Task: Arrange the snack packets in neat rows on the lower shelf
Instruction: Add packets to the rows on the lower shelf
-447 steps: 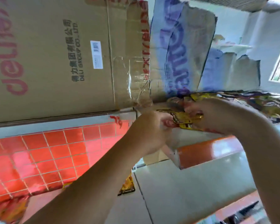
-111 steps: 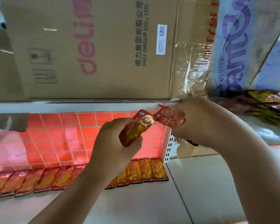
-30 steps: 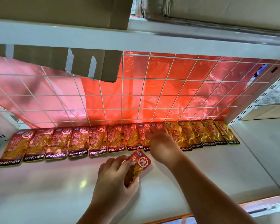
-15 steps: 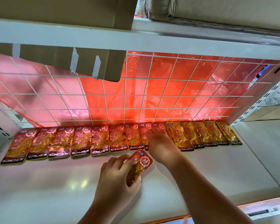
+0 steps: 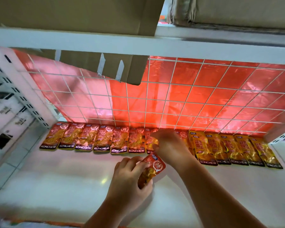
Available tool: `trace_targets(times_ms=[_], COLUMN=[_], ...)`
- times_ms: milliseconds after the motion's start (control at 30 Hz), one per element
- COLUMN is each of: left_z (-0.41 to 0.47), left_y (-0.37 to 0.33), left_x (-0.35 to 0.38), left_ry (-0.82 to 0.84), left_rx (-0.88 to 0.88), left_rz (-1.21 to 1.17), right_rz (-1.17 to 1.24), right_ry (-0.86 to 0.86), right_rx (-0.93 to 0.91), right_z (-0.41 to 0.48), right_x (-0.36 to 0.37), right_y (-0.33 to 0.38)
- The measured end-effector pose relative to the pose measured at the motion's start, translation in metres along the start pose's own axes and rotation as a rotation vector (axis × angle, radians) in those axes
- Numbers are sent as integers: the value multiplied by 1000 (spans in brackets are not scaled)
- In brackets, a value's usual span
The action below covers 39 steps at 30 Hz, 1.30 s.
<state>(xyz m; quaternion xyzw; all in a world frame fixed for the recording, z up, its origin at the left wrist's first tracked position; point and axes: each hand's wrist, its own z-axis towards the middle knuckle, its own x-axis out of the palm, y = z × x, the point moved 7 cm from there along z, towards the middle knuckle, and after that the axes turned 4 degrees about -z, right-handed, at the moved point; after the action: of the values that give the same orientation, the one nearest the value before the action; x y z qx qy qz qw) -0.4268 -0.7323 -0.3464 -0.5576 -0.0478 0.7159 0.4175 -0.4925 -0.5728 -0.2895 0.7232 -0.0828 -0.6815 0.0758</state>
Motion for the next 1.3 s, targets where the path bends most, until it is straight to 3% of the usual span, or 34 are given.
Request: trace_targets(times_ms=[300,633,733,1300], left_z=[4,-10,-13,19], left_y=[22,169,199,259], left_x=[-44,-157,-181,-179], left_ry=[-201,-389,-452,-289], left_rx=[-190,-485,-603,-714], left_rz=[57,216,166,115], right_rz=[171,224,216,179], right_ry=[-137,-134,-113,-150], right_rx=[-49,-150,-206,-133], right_z=[-8,-9,-17,-20], right_x=[-4,40,57,108], right_y=[26,140,177,186])
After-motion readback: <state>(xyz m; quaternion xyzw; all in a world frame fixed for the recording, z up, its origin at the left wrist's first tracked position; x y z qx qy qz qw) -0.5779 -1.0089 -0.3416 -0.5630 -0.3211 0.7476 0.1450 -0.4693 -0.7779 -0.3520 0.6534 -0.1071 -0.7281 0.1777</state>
